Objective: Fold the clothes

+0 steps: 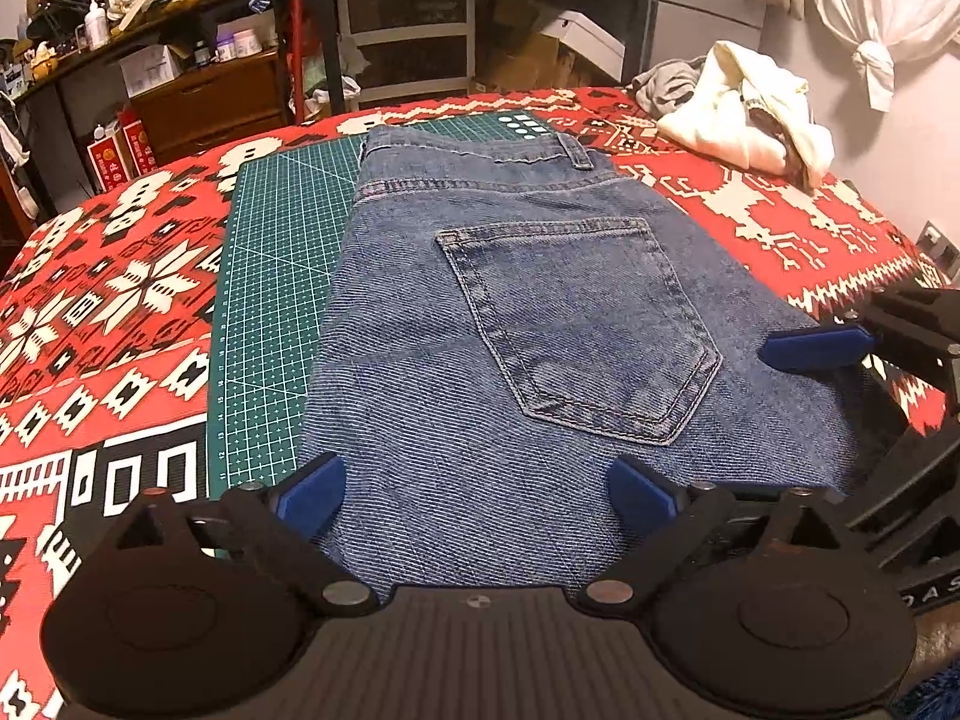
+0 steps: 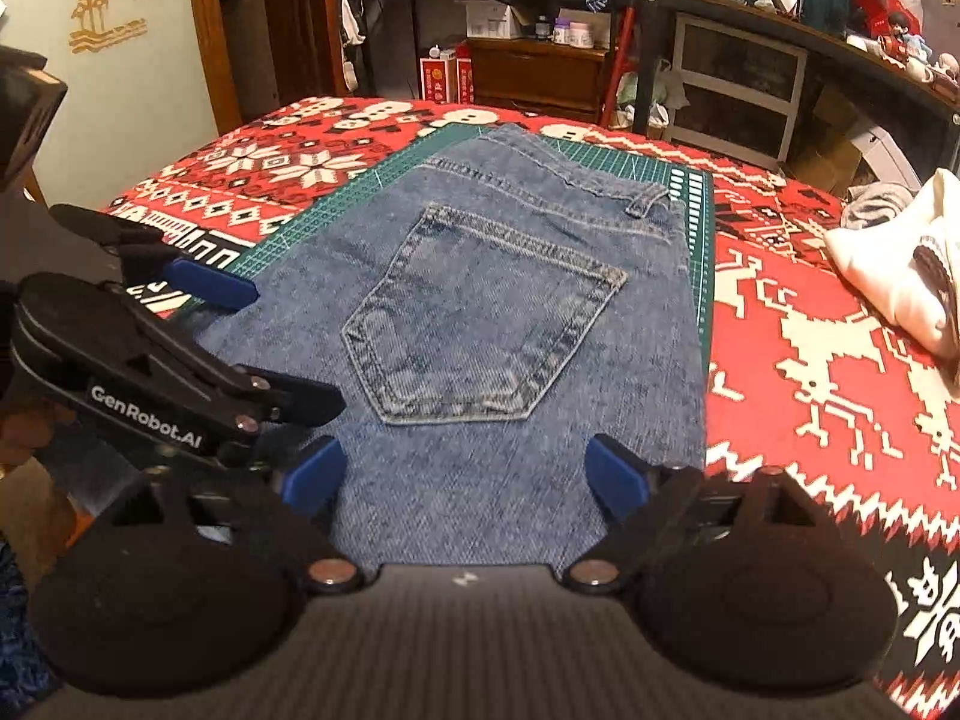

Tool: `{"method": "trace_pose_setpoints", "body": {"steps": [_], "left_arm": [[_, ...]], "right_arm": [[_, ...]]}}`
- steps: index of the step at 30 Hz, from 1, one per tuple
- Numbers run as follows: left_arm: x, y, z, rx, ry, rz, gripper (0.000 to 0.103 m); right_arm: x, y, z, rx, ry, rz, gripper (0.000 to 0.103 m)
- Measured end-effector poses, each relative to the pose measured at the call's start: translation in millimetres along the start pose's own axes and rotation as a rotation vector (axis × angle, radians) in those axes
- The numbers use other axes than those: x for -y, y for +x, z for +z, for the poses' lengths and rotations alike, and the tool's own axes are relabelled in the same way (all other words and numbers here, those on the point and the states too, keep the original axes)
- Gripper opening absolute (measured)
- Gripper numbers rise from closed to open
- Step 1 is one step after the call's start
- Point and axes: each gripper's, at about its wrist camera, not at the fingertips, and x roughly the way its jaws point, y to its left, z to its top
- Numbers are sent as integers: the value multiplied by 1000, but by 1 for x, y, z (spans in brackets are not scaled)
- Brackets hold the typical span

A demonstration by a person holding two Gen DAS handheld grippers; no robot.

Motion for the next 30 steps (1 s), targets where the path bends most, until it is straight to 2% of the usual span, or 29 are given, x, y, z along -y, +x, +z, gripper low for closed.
{"method": "trace_pose_setpoints", "body": {"steps": [1, 4, 10, 16, 21, 25, 28, 30], "left_arm": [[0, 0, -1, 4, -1, 0, 99], [-1, 1, -3, 11, -17, 7, 103], [0, 1, -4, 20, -22, 12, 103], [-3, 1, -1, -10, -17, -12, 103], [2, 4, 2, -28, -5, 7, 103], [1, 4, 2, -30, 0, 4, 103], [1, 4, 3, -35, -4, 6, 103], [1, 4, 2, -27, -7, 9, 103]], "right_arm": [[1, -1, 0, -4, -3, 0, 92], [1, -3, 3, -32, -14, 13, 102], [4, -13, 13, -55, -24, -11, 103], [12, -31, 29, -28, 25, -155, 103], [12, -38, 47, -31, 13, -272, 103], [6, -34, 63, -80, -71, -230, 103], [3, -27, 70, -82, -30, -212, 103], [4, -20, 75, -97, 7, -157, 103]]}}
